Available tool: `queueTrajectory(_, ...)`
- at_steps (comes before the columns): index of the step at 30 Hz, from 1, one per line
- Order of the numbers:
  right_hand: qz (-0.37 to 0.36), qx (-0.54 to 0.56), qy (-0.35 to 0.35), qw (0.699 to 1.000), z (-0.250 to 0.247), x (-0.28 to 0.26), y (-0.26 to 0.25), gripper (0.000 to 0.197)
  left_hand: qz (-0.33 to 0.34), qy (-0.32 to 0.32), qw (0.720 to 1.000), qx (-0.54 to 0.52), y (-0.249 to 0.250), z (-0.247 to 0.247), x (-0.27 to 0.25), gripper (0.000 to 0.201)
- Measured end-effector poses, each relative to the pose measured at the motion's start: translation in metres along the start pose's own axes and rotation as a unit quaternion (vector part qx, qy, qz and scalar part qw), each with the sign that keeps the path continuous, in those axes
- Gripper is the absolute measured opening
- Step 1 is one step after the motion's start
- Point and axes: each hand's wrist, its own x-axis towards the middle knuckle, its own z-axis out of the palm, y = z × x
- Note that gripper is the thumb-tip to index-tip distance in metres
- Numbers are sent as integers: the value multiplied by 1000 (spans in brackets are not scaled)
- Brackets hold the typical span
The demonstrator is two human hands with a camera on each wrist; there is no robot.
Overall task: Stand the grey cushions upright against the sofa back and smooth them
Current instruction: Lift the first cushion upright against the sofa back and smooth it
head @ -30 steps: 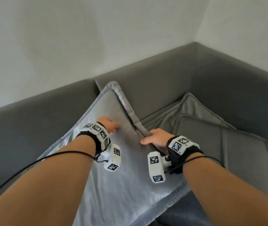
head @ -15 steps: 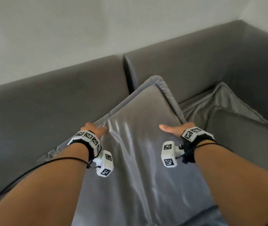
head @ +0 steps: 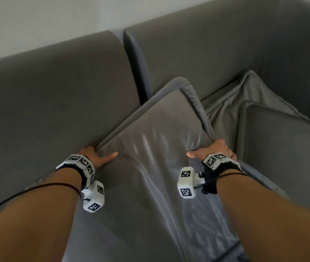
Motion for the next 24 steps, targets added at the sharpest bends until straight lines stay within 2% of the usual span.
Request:
queueTrajectory(2,-3,-2,-2,1000,7,3,3,102,10,-23,1000,-4,6,7,-2,136)
queueTrajectory(4,-11,-8,-2,1000,11,6,6,107,5,-36,999,1,14,8,-8,126)
queueTrajectory(8,-20,-27,-20,999,11,5,12,118,3,-27,1000,15,25,7,-27,141)
queueTrajectory(13,2,-19,-17,1000,2,-1,17,117,0,-8,999,46,35,1,-55,122)
queueTrajectory(19,8,11,-36,999,-29,-22,8,127,2,35,999,12,33,-37,-97,99)
queueTrajectory(21,-35,21,-38,998,-42,-37,-8,135,2,62,998,9,31,-58,-113,95)
queueTrajectory(24,-222,-10,-10,975,-53,-76,-50,141,11,114,993,7,27,-91,-145,93)
